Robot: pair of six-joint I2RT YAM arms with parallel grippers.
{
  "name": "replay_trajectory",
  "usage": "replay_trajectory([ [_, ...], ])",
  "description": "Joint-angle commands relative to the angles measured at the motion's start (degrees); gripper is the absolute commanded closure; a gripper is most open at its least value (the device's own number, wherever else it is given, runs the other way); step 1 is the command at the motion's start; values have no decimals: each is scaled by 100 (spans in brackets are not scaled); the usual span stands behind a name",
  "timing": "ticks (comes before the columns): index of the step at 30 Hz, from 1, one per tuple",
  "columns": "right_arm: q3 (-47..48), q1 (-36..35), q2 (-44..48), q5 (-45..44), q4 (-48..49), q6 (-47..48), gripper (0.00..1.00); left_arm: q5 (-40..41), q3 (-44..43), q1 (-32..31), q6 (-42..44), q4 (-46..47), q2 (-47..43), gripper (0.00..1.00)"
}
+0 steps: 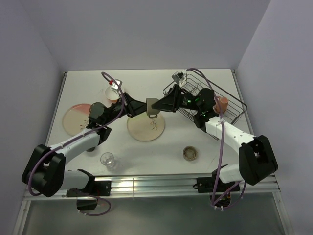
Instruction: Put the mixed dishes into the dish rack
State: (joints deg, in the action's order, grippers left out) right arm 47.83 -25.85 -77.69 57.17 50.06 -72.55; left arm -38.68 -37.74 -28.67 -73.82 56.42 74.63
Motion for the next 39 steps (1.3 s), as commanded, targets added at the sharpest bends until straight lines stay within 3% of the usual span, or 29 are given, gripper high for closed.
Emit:
replay_trajectory([
  [1, 384, -122, -53, 312, 205, 57, 50, -34, -190, 54, 34, 387, 87, 89],
  [2, 411, -122, -71, 339, 197, 92, 57, -43, -208, 63, 61, 239, 78, 78],
  [5, 490, -87, -71, 505, 232, 302, 63, -61, -260, 168, 245, -182, -36, 56],
  [10, 552, 141, -97, 883, 188, 575, 71, -26, -418, 405, 789, -1193, -431, 38],
  [11, 560, 185, -97, 910, 153, 611, 77, -35, -436, 467, 895, -1360, -493, 35],
  [17, 604, 501, 26, 1033, -154, 1032, 81, 149, -700, 704, 1913, -2969, -932, 31],
  [21, 613, 598, 219, 1042, -856, 1672, 81, 369, -910, 950, 2547, -4040, -1222, 30],
  [25, 683, 642, 377, 946, -2295, 2831, 82, 449, -1113, 1258, 2952, -4709, -1521, 28],
  [33, 1209, 1125, 325, 577, -4090, 4353, 82, 703, -1447, 1478, 3778, -5825, -1934, 28],
  [39, 2026, 1792, 342, -415, -7153, 6760, 83, 1387, -1342, 1522, 4419, -6791, -2216, 28],
])
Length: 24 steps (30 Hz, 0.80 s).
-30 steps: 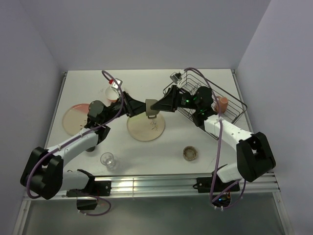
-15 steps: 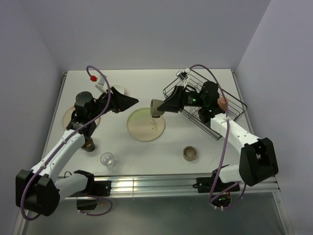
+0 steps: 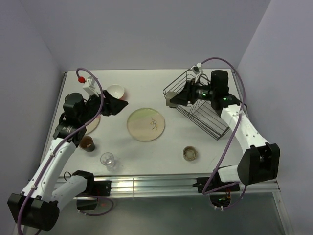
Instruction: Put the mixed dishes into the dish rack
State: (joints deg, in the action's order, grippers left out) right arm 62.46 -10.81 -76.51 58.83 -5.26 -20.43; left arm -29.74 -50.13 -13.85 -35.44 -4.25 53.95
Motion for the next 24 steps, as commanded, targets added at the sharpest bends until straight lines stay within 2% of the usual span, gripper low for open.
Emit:
replay_trajectory([
  [1, 662, 351, 198, -1070, -1915, 2133, 84, 573, -85, 40, 695, -839, -201, 28],
  [4, 978, 737, 75, -1732, -2776, 2980, 84, 767, 29, 40, 819, -1068, -297, 28],
  [7, 1312, 1220, -65, -2067, -3252, 3325, 84, 838, 144, 40, 855, -1130, -421, 27],
  [14, 2225, 1397, -627, -3508, -4272, 4844, 84, 899, 135, 49, 1092, -1341, -412, 27],
  [19, 2569, 1415, -1479, -4272, -4817, 5311, 82, 908, 135, 49, 1180, -1420, -430, 28],
  [24, 2552, 1327, -2007, -4766, -4880, 5373, 82, 987, 179, 57, 1206, -1508, -535, 28],
])
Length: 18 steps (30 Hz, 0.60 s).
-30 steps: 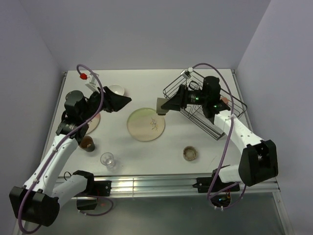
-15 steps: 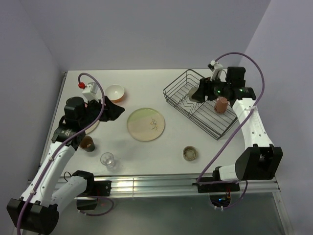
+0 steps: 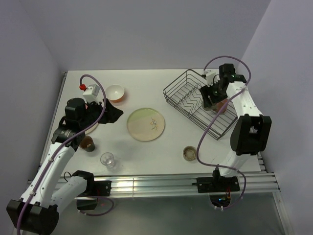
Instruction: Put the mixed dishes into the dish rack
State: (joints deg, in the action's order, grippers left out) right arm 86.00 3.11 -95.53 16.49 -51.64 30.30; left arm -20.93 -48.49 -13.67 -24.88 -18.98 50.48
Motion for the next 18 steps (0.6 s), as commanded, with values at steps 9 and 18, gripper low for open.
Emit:
replay_trajectory([
  [9, -127, -250, -493, -1332, 39, 187, 79, 203, 164, 40, 71, -88, -363, 28],
  [18, -338, -285, -853, -1640, 277, -165, 78, 194, 173, 40, 36, -106, -355, 27],
])
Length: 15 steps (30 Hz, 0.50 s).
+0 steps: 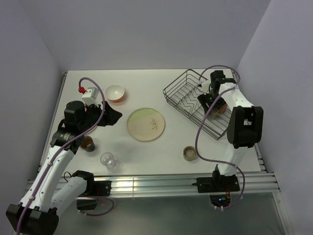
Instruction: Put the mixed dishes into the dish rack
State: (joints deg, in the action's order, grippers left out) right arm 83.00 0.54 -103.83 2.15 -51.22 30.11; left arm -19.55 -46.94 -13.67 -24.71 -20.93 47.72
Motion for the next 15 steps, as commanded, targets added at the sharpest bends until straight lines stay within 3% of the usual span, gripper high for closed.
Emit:
replay_trajectory([
  [1, -65, -18, -32, -354, 279, -180, 77, 48, 18, 40, 10, 98, -88, 28],
  [15, -364, -27, -164, -505, 666, -374, 62, 65, 97, 40, -34, 107, -167, 28],
])
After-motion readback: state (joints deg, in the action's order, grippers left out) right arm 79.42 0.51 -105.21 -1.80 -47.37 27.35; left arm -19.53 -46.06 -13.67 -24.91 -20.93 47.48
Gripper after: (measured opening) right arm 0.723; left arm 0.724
